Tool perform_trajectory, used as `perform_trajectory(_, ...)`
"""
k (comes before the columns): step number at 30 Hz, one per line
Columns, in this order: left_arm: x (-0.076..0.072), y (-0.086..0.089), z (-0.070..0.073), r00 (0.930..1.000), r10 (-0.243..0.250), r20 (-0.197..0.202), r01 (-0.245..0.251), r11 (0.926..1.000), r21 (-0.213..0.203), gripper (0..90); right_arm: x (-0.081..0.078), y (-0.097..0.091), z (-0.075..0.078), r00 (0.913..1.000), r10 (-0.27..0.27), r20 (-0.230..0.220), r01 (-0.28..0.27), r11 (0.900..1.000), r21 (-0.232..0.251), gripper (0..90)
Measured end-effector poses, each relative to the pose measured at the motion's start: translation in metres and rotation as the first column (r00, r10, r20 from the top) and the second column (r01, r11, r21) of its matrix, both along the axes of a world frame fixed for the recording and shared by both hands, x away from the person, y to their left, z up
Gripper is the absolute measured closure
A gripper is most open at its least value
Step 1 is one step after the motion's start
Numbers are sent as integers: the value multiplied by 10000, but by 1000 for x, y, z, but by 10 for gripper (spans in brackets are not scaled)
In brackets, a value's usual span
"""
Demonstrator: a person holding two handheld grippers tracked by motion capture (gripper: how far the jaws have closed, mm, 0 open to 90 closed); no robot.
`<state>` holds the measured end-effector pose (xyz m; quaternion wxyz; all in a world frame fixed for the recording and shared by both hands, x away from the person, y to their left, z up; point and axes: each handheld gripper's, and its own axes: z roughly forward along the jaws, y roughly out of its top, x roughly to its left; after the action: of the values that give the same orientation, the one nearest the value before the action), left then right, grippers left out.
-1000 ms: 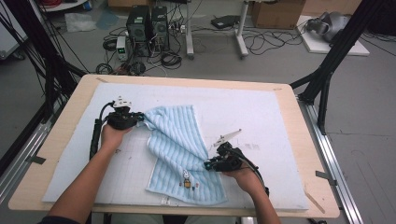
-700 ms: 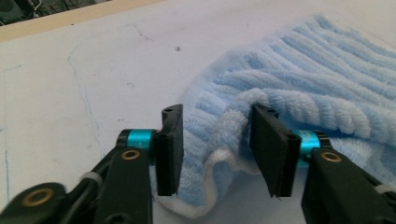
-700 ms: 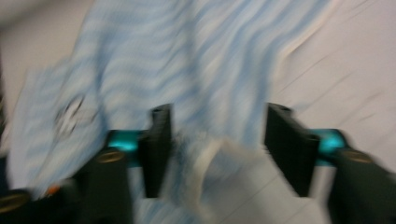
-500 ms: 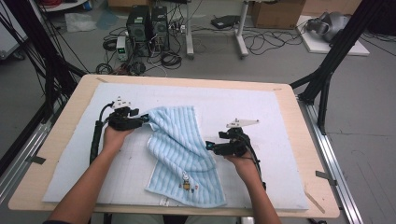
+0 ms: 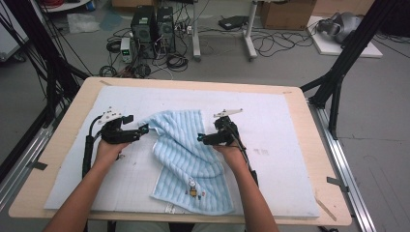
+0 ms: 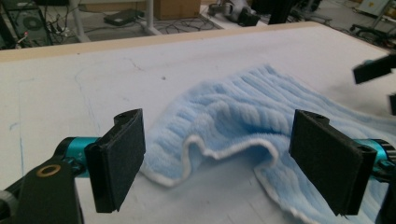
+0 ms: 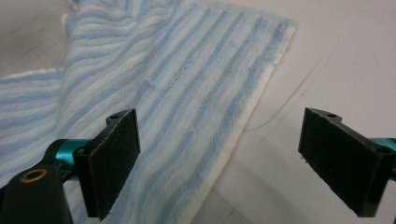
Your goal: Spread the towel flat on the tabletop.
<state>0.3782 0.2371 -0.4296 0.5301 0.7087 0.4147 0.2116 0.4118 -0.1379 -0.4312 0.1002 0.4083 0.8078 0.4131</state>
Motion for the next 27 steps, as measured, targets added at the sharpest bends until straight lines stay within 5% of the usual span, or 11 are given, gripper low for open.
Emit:
perform_trajectory(3,-8,4,-3,9999,-131,57,132,9999,-41,190,5,6,-1,9999,9,136,-9,10000,-17,323)
perform_trajectory(9,-13,6,-5,9997,-224,52,224,9997,25,203,19,18,-3,9984,-570,20,570,9979,-307,401)
perform_trajectory(13,-14,5,-6,9995,-316,48,316,9995,47,206,25,32,-10,9989,-402,-241,373,9929,-1130,468)
perform_trajectory(15,-14,7,-7,9996,-268,66,269,9996,-71,206,24,39,-9,9991,-406,154,427,9829,-1793,541)
perform_trajectory(18,-14,10,-7,9998,-210,5,210,9996,-187,210,27,43,-7,10000,-92,29,96,9815,-1914,754)
perform_trajectory(21,-14,11,-8,9999,-128,-25,127,9996,-260,213,29,50,-5,9997,212,114,-180,9734,-2285,843)
perform_trajectory(24,-15,13,-10,9999,-87,-100,85,9997,-230,214,35,45,-3,9974,-255,680,436,9591,-2795,851)
perform_trajectory(27,-15,12,-11,9998,-125,-168,121,9997,-230,214,47,23,-2,9838,-1509,964,1727,9416,-2891,851)
